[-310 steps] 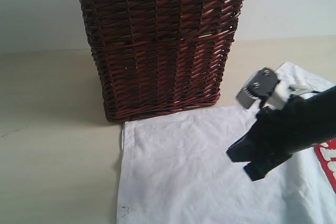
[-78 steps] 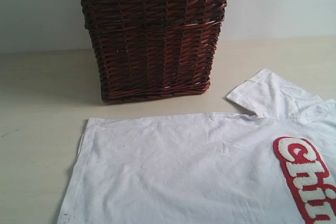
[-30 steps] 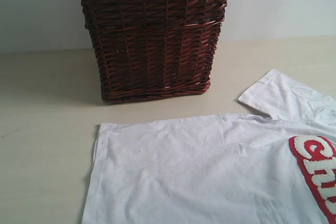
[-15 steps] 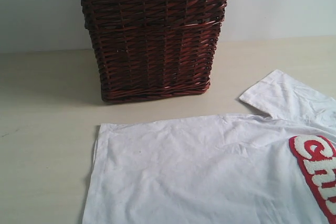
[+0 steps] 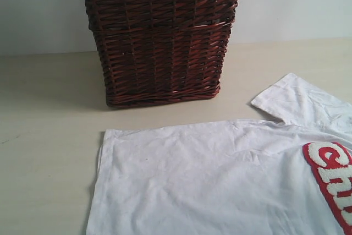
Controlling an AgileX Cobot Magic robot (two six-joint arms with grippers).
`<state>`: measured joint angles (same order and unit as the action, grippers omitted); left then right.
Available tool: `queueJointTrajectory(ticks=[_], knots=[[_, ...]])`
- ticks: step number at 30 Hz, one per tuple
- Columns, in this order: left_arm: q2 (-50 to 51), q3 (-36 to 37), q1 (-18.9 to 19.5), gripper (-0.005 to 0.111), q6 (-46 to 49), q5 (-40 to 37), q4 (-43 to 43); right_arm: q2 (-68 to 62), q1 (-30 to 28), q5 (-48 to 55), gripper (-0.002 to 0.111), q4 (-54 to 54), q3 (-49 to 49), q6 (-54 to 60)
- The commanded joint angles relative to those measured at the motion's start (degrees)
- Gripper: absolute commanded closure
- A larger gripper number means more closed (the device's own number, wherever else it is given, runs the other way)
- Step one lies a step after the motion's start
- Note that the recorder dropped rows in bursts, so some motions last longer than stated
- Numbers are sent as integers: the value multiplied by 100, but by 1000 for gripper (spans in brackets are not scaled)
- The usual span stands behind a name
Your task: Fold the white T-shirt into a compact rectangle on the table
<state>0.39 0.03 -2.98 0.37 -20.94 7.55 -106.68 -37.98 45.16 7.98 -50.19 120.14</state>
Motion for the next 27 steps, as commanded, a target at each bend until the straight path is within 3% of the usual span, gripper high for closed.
queueJointTrajectory(ticks=[1,12,17,20,21,24,26,27], knots=[[316,-3,-20,107,9,157,38,-210,-4,296,108,-40,127,101],[5179,-2389,-60,107,111,391,25,-210,-4,307,108,-40,127,101],[6100,-2817,-109,107,1040,219,540,-210,-4,307,108,-40,127,101],[6130,-2918,-109,107,2245,-571,1565,-210,-4,307,108,-40,127,101],[6307,-2975,-268,107,3203,-904,2261,-210,-4,307,108,-40,127,101],[6814,-3142,-486,107,4787,-1662,2657,-221,-4,307,108,-40,127,101],[6994,-3152,-486,107,6097,-1704,3632,-221,-4,307,108,-40,127,101],[7081,-3152,-486,107,6982,-1736,4725,-221,-4,307,108,-40,127,101]])
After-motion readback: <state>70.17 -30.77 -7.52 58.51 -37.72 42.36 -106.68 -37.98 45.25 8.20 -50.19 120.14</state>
